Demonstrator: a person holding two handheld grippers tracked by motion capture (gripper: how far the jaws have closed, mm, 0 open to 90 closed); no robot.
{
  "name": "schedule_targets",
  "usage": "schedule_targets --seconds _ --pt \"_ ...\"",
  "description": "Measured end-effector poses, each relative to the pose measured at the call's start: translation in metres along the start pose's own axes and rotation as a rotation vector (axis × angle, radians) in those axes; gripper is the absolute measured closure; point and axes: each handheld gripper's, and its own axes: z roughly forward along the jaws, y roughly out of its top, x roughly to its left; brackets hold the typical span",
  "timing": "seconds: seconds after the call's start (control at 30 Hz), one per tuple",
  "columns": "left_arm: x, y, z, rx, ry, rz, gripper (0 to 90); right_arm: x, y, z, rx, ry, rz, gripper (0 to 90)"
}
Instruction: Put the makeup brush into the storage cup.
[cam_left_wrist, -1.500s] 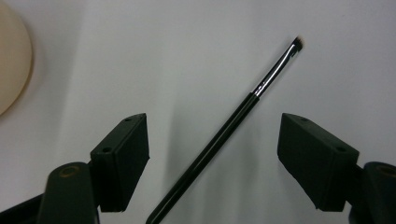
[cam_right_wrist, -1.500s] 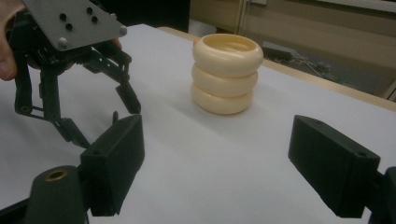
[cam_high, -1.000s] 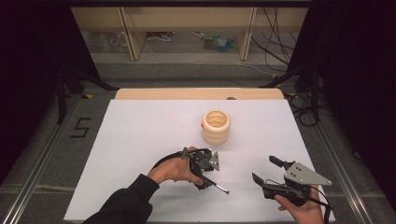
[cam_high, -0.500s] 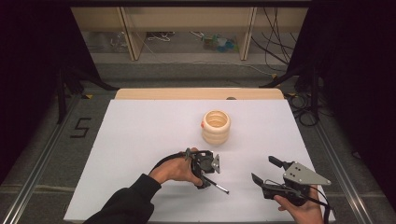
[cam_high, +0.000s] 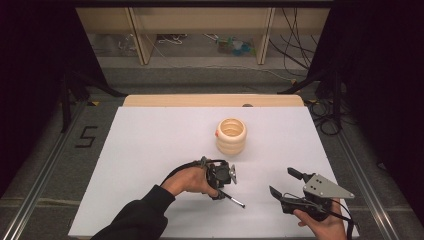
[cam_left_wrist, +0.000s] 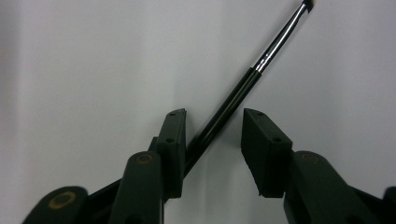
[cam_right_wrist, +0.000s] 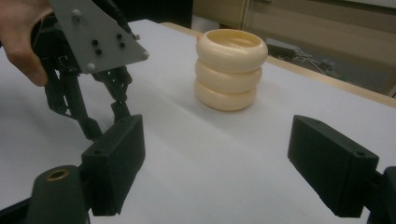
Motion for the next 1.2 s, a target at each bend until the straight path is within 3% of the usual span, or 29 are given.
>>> schedule_targets --seconds 0.47,1.2 --pt "-0.0021 0.0027 -0.0011 0.048 0.007 -0.017 73.1 0.0002 -0.0001 0.0002 0.003 0.003 -0.007 20.0" --pt "-0.0020 0.0063 -0.0006 0.081 0.003 -0.034 80.4 0.0009 0.0004 -0.0004 0.022 0.005 -0.011 20.1"
